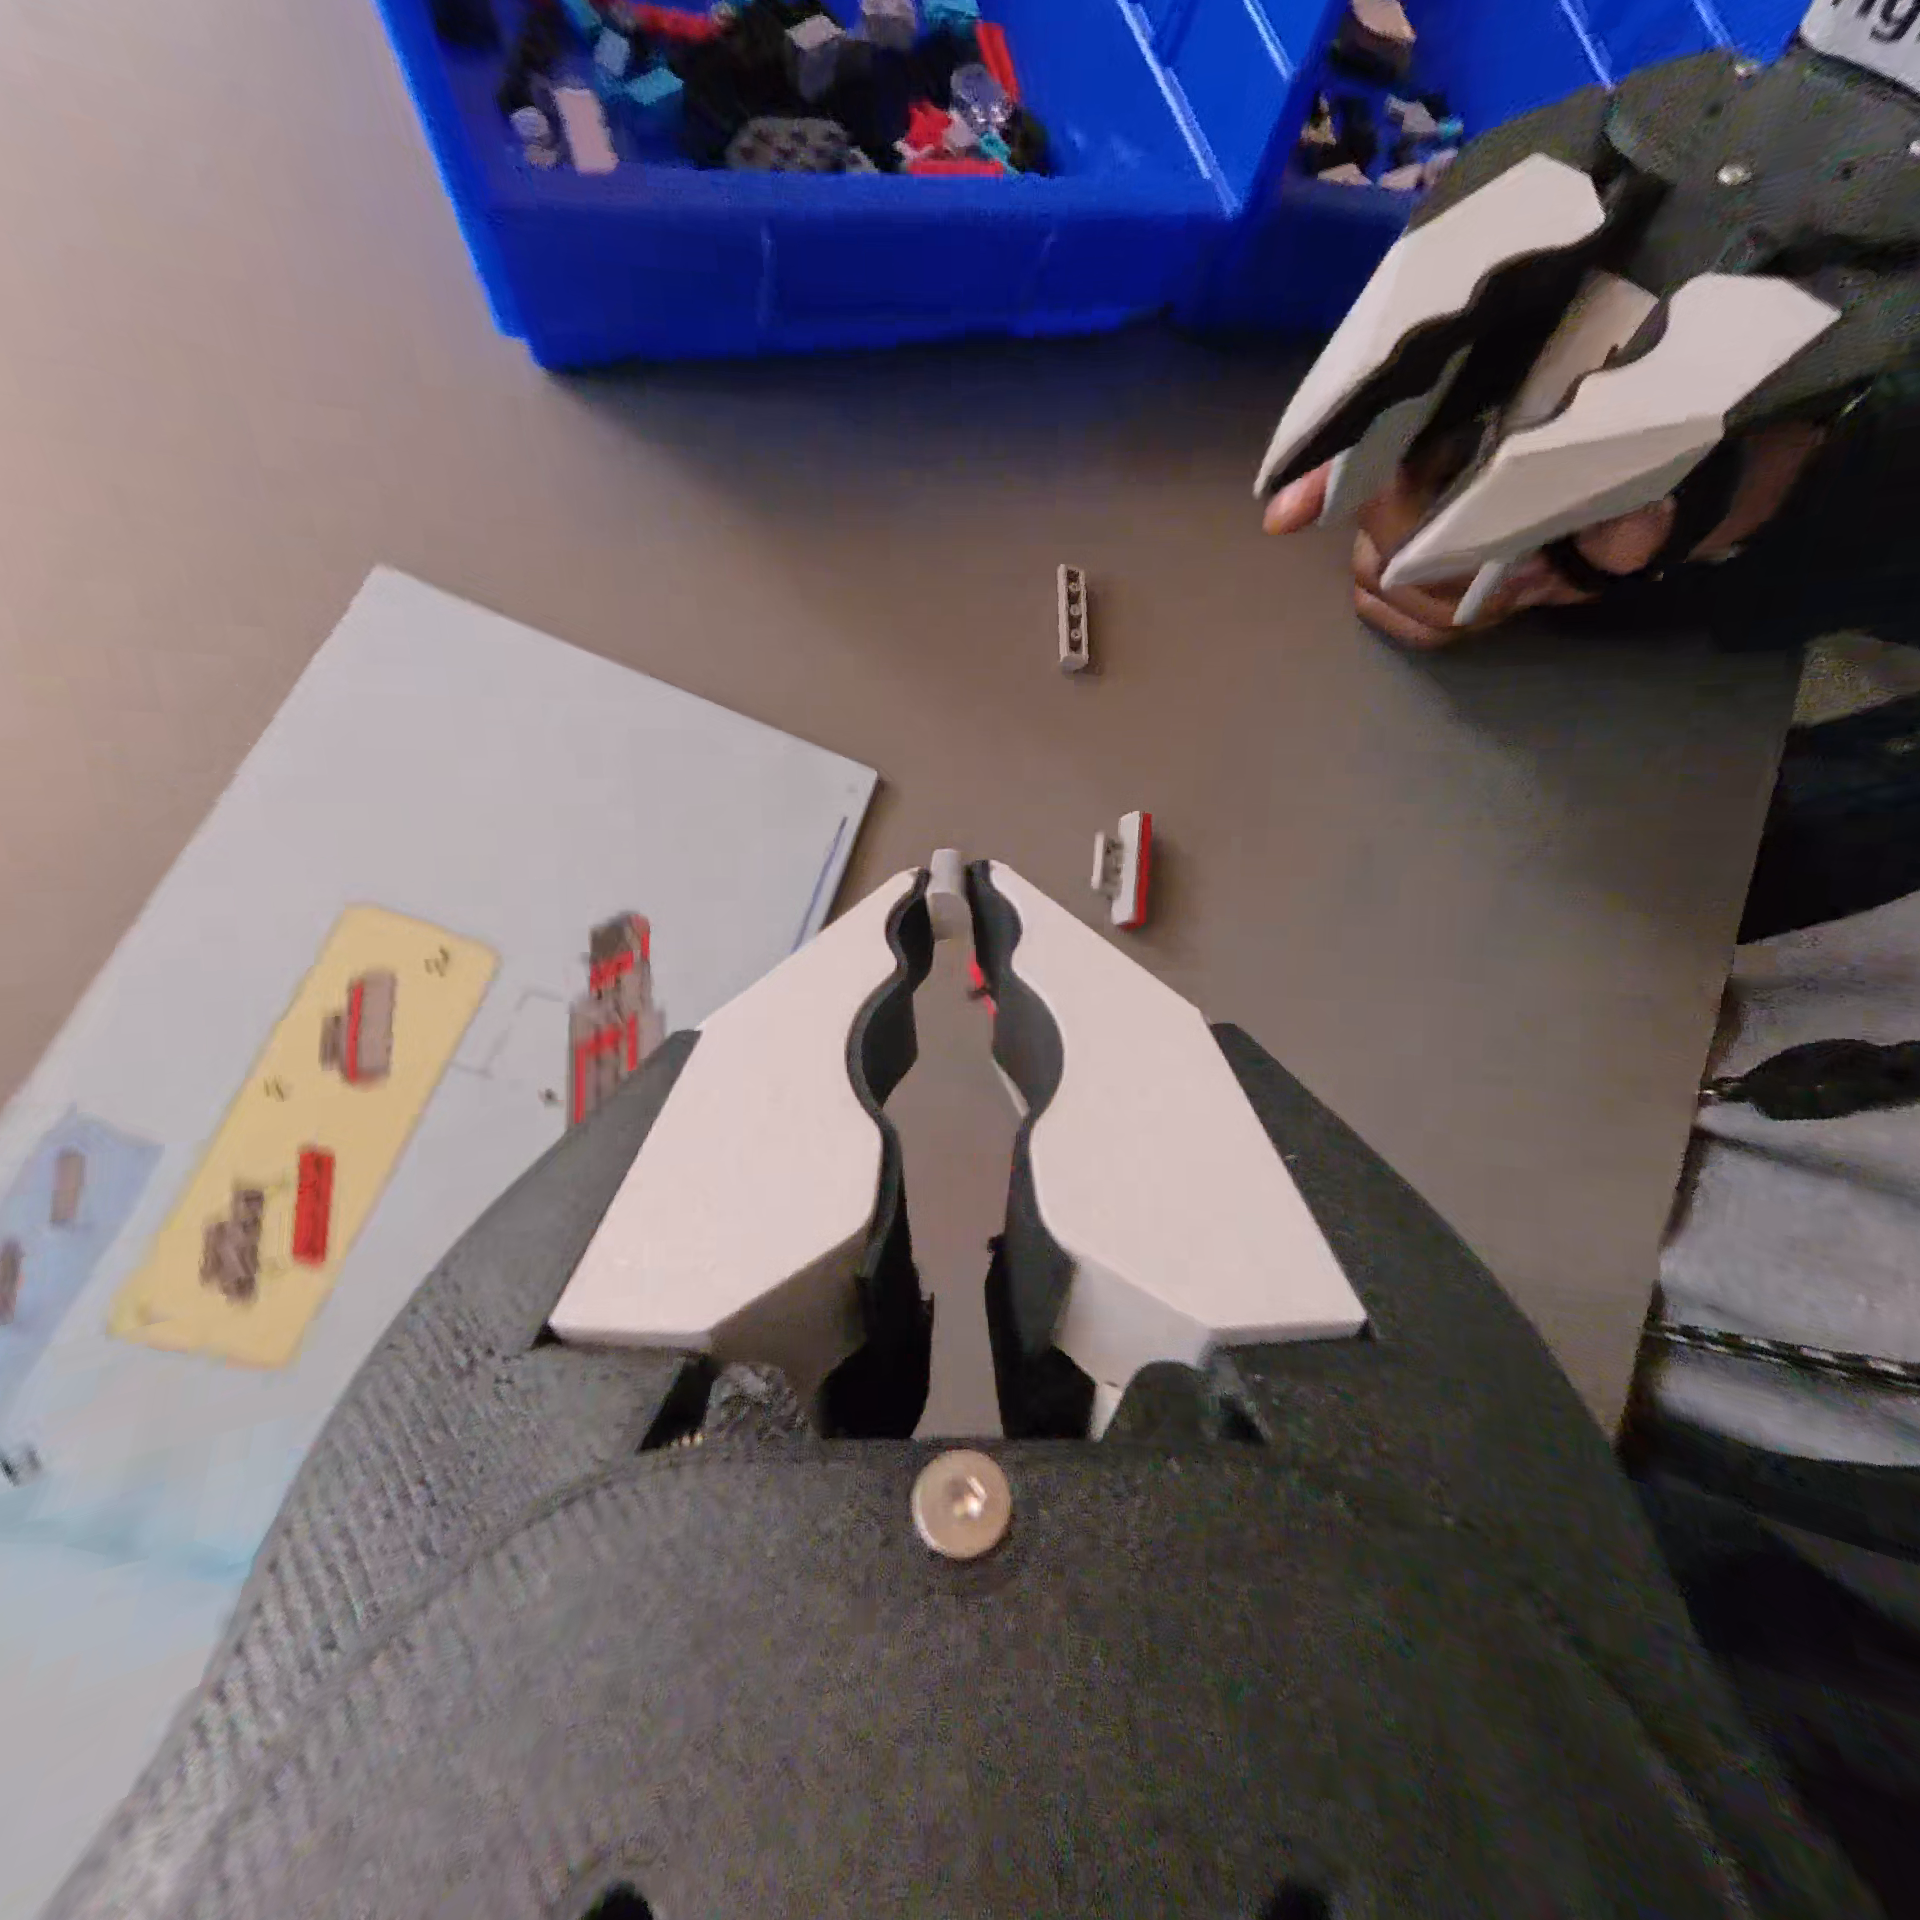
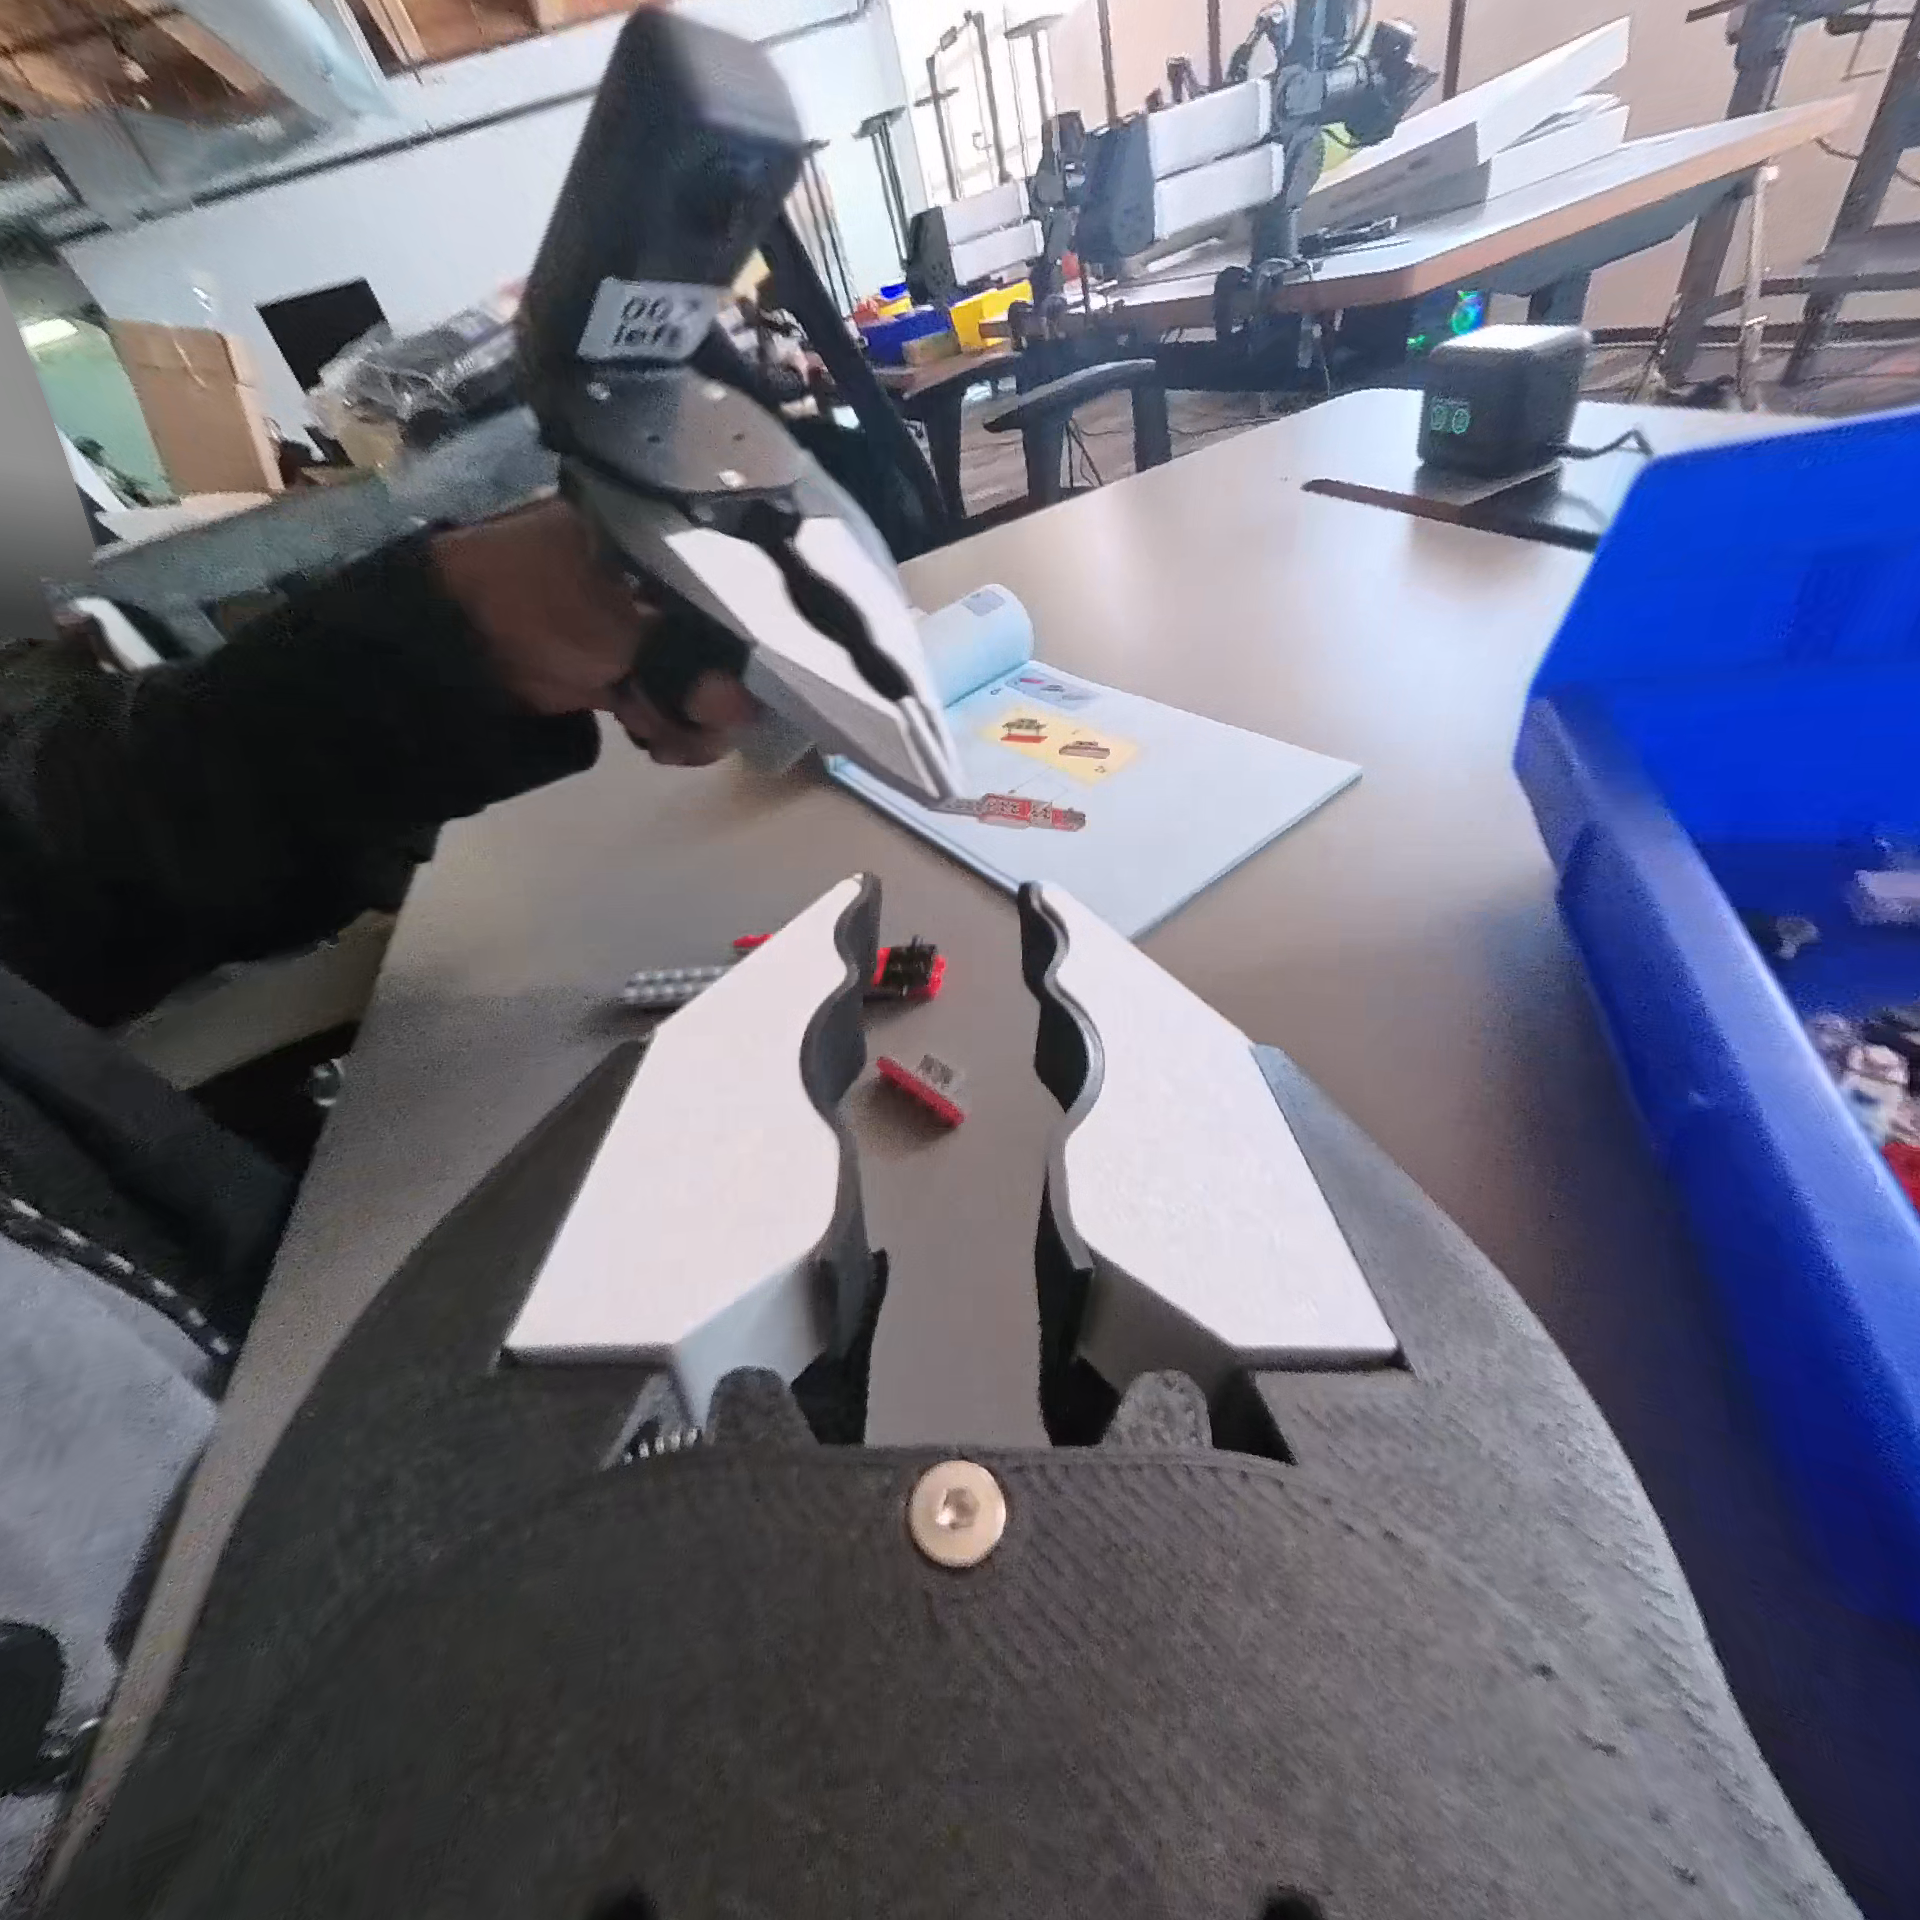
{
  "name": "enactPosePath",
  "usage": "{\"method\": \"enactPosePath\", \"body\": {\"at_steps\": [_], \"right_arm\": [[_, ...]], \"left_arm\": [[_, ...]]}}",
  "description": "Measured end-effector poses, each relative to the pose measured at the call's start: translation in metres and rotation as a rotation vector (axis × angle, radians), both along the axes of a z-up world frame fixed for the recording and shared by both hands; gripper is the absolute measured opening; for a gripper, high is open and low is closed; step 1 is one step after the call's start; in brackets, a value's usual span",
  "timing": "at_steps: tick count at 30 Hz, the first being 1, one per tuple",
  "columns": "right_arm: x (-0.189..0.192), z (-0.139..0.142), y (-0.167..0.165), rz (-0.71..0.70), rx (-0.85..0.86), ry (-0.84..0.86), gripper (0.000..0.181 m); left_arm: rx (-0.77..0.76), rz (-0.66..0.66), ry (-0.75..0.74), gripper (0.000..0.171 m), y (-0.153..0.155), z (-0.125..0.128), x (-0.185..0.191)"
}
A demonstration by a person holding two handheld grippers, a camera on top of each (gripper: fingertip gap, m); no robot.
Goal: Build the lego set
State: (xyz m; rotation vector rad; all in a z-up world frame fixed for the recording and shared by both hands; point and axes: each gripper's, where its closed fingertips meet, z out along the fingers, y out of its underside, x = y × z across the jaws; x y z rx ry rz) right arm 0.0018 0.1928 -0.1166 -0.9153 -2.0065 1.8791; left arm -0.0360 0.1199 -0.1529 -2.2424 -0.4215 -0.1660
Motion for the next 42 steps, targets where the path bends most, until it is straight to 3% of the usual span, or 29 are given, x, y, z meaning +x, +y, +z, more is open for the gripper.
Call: {"method": "enactPosePath", "body": {"at_steps": [4,9,13,16,27,32,37,42], "right_arm": [[-0.015,-0.002,-0.025,-0.026,0.055,0.035,0.029],[-0.036,-0.001,-0.03,-0.107,0.087,0.063,0.03],[-0.041,-0.005,-0.027,-0.116,0.141,0.076,0.03],[-0.041,-0.01,-0.024,-0.084,0.198,0.06,0.03],[0.009,-0.062,-0.032,0.253,0.476,-0.076,0.03],[0.01,-0.072,-0.034,0.262,0.545,-0.088,0.029],[0.008,-0.083,-0.034,0.247,0.622,-0.093,0.011],[-0.004,-0.081,-0.029,0.164,0.602,-0.124,0.003]], "left_arm": [[0.031,-0.143,0.031,0.005,0.033,-0.001,-0.023],[0.101,-0.182,0.086,0.006,0.056,-0.005,-0.043],[0.129,-0.192,0.096,0.006,0.041,-0.007,-0.035],[0.14,-0.199,0.019,0.006,0.033,-0.008,-0.029],[0.121,-0.26,-0.003,0.005,0.037,-0.019,-0.018],[0.172,-0.285,0.029,0.005,0.038,-0.011,-0.016],[0.19,-0.312,0.053,0.005,0.039,-0.009,-0.013],[0.199,-0.322,0.057,0.005,0.04,-0.009,-0.011]]}}
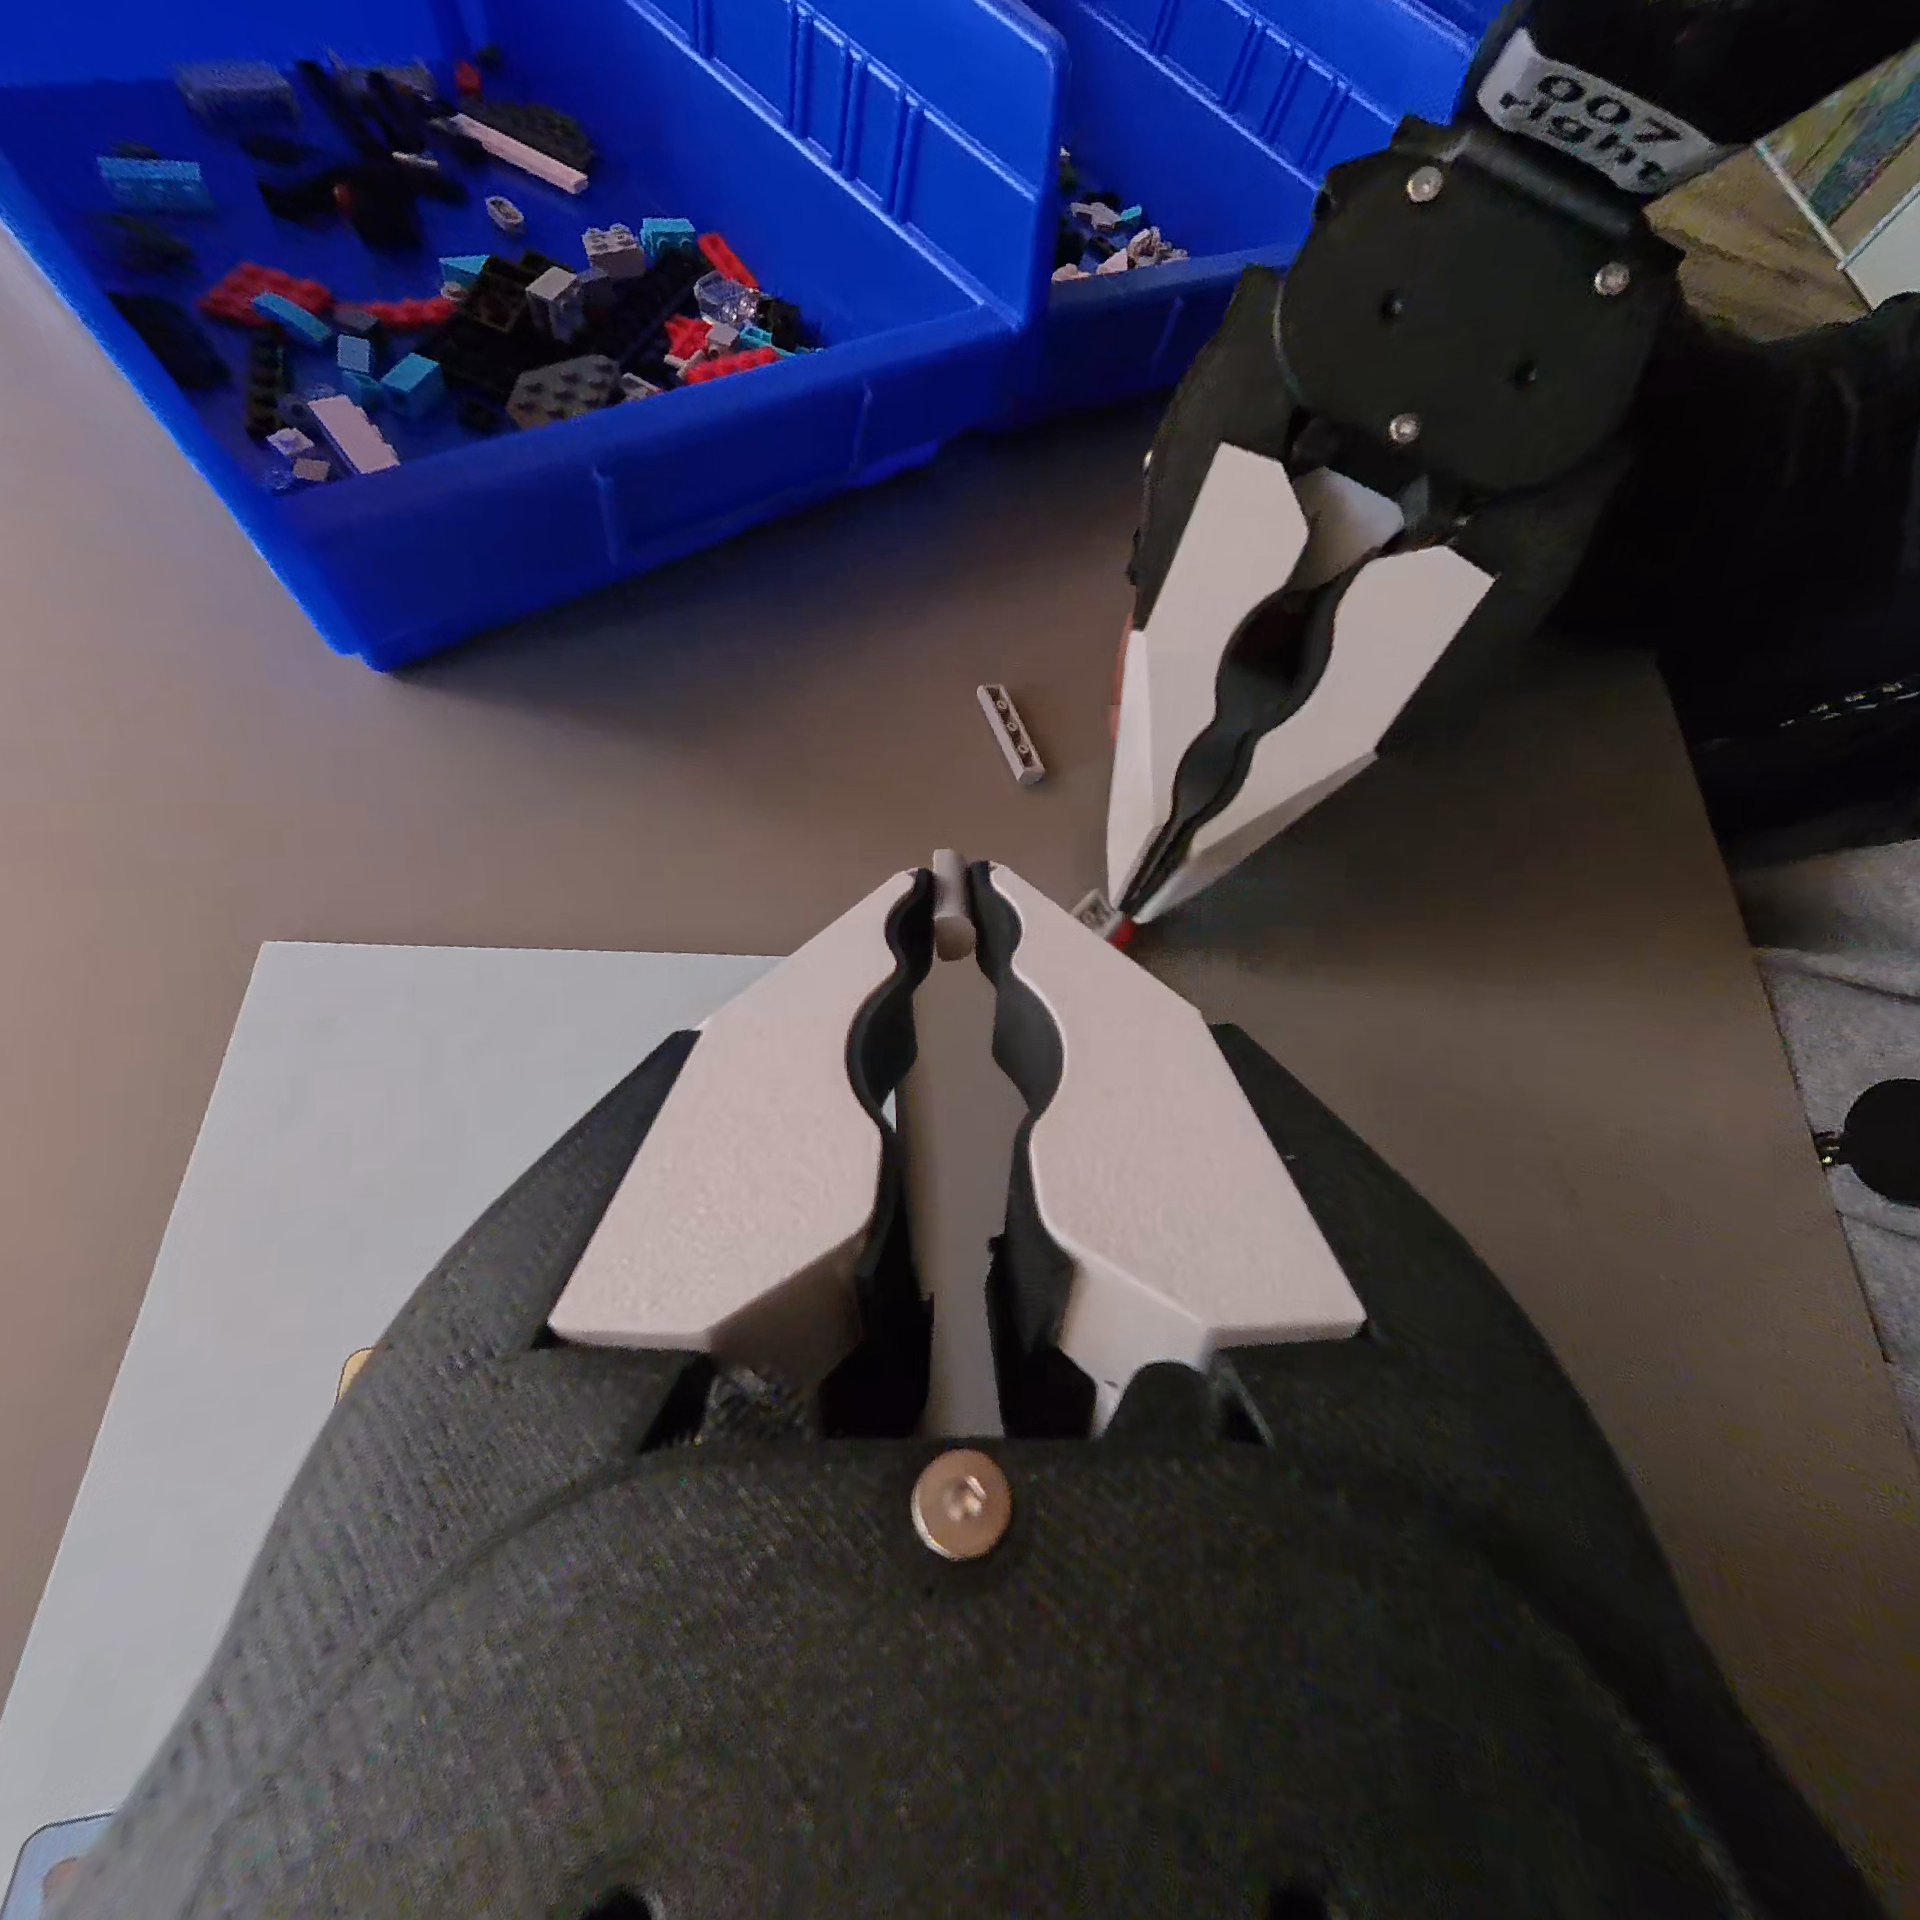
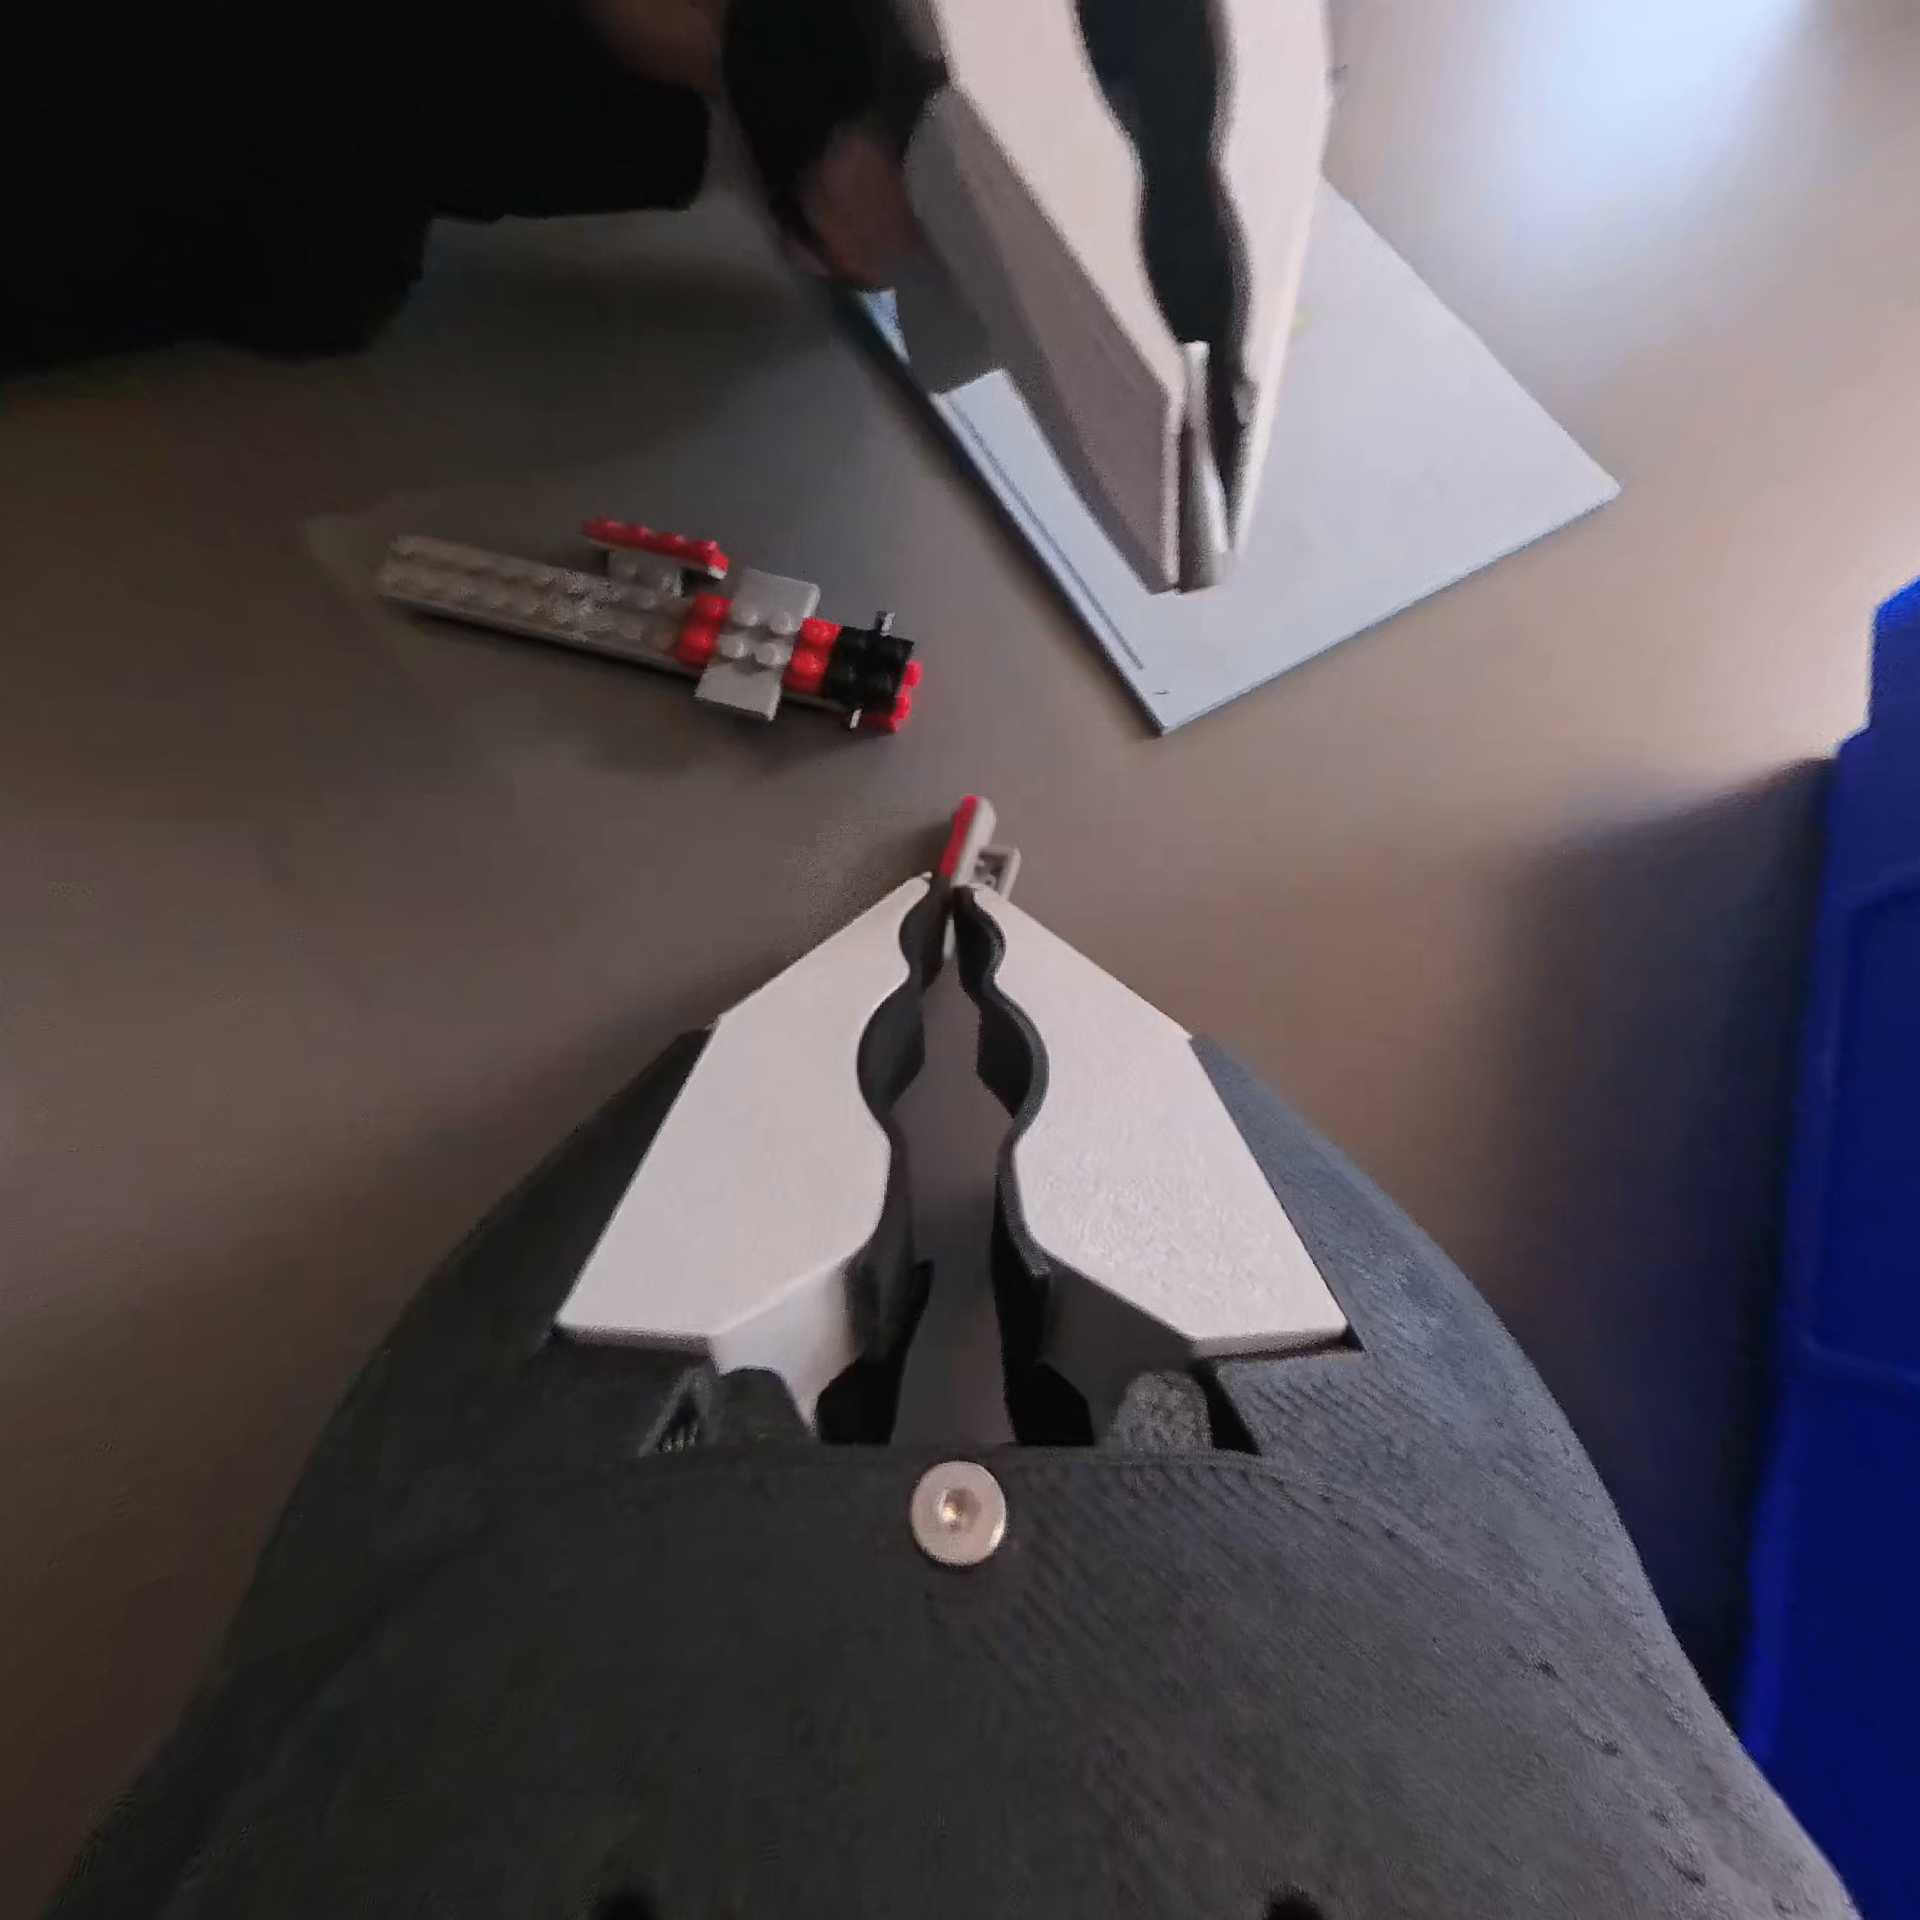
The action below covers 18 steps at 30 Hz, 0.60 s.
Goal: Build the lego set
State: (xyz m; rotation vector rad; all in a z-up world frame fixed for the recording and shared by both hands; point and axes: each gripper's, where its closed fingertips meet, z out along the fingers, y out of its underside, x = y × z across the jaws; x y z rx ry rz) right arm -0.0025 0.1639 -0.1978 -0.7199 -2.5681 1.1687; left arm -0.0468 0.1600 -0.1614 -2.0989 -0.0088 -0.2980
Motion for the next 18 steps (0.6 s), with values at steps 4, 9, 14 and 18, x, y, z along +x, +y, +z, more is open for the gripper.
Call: {"method": "enactPosePath", "body": {"at_steps": [4,9,14,18], "right_arm": [[-0.003,0.004,0.001,-0.02,-0.033,-0.001,0.005],[-0.011,0.017,0.005,-0.025,-0.061,0.104,0.021],[-0.036,0.076,0.019,-0.123,-0.226,0.464,0.026],[-0.034,0.083,0.013,-0.091,-0.223,0.566,0.027]], "left_arm": [[0.046,0.004,-0.033,0.005,0.002,0.008,0.0],[0.136,0.036,-0.196,0.005,0.004,0.026,-0.002],[0.195,0.038,-0.474,0.005,0.008,0.043,0.006],[0.196,0.015,-0.636,0.005,0.016,0.045,0.017]]}}
